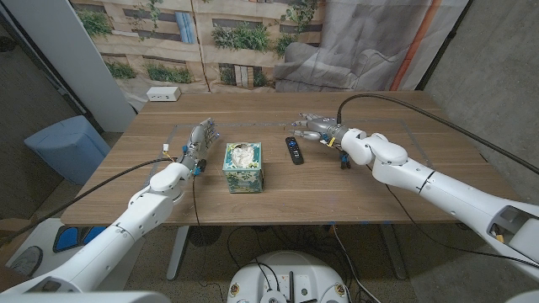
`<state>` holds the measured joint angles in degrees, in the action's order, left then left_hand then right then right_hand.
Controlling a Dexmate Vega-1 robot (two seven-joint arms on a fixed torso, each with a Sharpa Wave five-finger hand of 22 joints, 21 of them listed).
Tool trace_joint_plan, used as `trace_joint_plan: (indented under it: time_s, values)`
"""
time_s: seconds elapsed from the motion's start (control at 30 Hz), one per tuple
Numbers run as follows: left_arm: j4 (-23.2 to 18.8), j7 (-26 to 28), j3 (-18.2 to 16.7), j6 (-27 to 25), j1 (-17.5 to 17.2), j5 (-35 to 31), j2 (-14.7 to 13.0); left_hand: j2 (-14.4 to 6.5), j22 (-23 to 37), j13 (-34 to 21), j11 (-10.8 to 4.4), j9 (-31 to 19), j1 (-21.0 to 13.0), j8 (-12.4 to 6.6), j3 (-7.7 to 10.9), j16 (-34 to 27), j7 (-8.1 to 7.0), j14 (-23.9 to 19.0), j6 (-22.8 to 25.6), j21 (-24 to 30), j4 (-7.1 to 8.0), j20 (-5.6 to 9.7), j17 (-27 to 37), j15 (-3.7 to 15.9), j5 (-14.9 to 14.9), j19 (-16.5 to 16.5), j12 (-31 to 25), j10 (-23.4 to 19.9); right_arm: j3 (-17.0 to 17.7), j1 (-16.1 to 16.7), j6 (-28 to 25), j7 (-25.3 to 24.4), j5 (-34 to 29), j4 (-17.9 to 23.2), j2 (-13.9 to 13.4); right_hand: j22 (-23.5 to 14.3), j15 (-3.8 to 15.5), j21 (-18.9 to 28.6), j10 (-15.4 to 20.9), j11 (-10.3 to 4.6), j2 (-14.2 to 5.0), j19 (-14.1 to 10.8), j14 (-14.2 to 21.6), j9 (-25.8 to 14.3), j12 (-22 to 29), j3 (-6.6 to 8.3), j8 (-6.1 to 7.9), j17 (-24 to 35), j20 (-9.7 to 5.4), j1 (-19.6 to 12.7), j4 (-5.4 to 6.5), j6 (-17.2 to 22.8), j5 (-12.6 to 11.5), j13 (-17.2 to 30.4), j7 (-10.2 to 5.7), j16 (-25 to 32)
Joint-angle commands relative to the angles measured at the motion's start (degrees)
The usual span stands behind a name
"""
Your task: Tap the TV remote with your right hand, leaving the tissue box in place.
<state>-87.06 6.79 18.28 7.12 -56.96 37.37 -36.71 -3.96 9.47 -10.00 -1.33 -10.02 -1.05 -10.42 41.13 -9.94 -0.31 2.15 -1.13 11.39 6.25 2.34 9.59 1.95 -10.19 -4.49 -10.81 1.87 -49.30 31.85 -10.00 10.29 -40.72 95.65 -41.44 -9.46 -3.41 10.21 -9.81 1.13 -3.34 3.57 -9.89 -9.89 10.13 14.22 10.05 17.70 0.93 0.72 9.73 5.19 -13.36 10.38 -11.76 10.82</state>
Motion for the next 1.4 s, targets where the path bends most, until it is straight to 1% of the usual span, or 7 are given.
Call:
trace_joint_plan:
  time_s: [0.03,0.37,0.43,0.87,1.03,1.07,1.4]
  values:
    - [0.0,-0.5,-0.1,0.0,0.0,0.2,-0.2,-4.6,0.3,-0.1,0.01,-0.1,0.0,0.06,0.18,-0.3,-0.07,0.0,-0.4,-0.2,-0.02,1.77,0.2,0.25,-0.2,-0.5,-0.2,0.1,-0.9,-0.2,0.7,1.0,-1.3,-1.1,1.3,-0.3,-0.27,0.2,-7.1,0.38,-3.30,0.3,-8.4,0.0,0.2,0.02,-0.23,0.1,0.07,0.0,0.37,-0.4,-0.3,0.2,-0.15,0.3]
    - [-1.0,0.1,-0.3,-0.4,-0.8,0.3,-0.5,-4.5,0.3,-0.1,0.02,-0.1,0.0,0.05,0.16,-0.2,-0.11,0.0,-0.4,-0.2,-0.04,1.79,0.2,0.23,-0.2,-0.5,-0.2,0.0,-1.5,-0.5,1.0,1.4,-0.9,-3.4,2.4,-0.3,-0.51,0.5,-7.0,0.51,-3.39,0.1,-8.2,0.0,0.4,-0.33,-0.13,0.2,0.38,0.1,0.50,-0.6,-0.4,0.2,0.21,0.6]
    - [-1.2,0.2,-0.4,-0.4,-0.9,0.4,-0.6,-4.5,0.3,-0.1,-0.02,-0.1,0.0,0.04,0.16,-0.2,-0.07,0.0,-0.4,-0.2,-0.04,1.77,0.2,0.23,-0.2,-0.5,-0.2,0.0,-1.4,-0.3,1.4,0.7,-0.2,-3.9,2.6,-0.3,-0.58,0.5,-7.0,0.50,-3.40,0.0,-8.1,0.0,0.4,-0.40,-0.13,0.2,0.41,0.1,0.52,-0.7,-0.4,0.2,0.21,0.7]
    - [-1.3,0.2,-0.3,-0.4,-1.2,0.4,-0.6,-4.5,0.3,-0.1,0.00,-0.1,0.0,0.04,0.17,-0.2,-0.13,0.0,-0.5,-0.3,-0.05,1.73,0.2,0.26,-0.2,-0.5,-0.2,0.0,-2.0,-0.5,1.8,0.8,0.2,-4.4,2.6,-0.3,-0.37,0.8,-7.0,0.40,-3.63,-0.6,-7.6,0.0,0.6,-0.74,0.01,0.2,0.46,0.1,0.60,-0.8,-0.6,0.2,0.39,1.1]
    - [-1.1,-0.1,-0.4,0.2,-1.3,0.5,-0.5,-4.5,0.3,-0.1,-0.06,-0.1,0.0,0.02,0.17,-0.2,-0.17,-0.1,-0.4,-0.3,-0.05,1.71,0.2,0.25,-0.2,-0.4,-0.2,0.0,-1.9,-0.4,1.2,1.0,0.3,-4.2,2.6,-0.3,-0.65,1.0,-6.9,0.42,-3.72,-1.1,-7.3,0.0,0.7,-0.92,0.09,0.3,0.54,0.1,0.62,-0.8,-0.7,0.2,0.46,1.3]
    - [-1.4,0.4,-0.4,-0.4,-1.3,0.4,-0.6,-4.5,0.3,-0.1,-0.07,-0.1,0.0,0.02,0.17,-0.2,-0.18,-0.1,-0.4,-0.3,-0.05,1.71,0.2,0.21,-0.2,-0.4,-0.2,0.0,-1.9,-0.4,1.4,1.0,0.6,-4.3,2.7,-0.3,-0.60,1.0,-6.9,0.40,-3.73,-1.2,-7.3,0.0,0.7,-0.96,0.13,0.3,0.57,0.1,0.62,-0.7,-0.7,0.2,0.46,1.3]
    - [-1.1,-0.2,-0.4,0.1,-1.5,0.7,-0.5,-4.5,0.3,-0.1,-0.05,-0.1,0.0,0.00,0.17,-0.2,-0.17,-0.1,-0.4,-0.3,-0.05,1.71,0.2,0.24,-0.2,-0.5,-0.2,0.0,-1.9,-0.9,2.0,1.1,1.7,-5.5,2.7,-0.3,-0.72,1.0,-6.7,0.26,-3.79,-1.4,-7.1,0.0,0.8,-1.21,0.24,0.3,0.64,0.1,0.63,-0.5,-0.7,0.2,0.64,1.5]
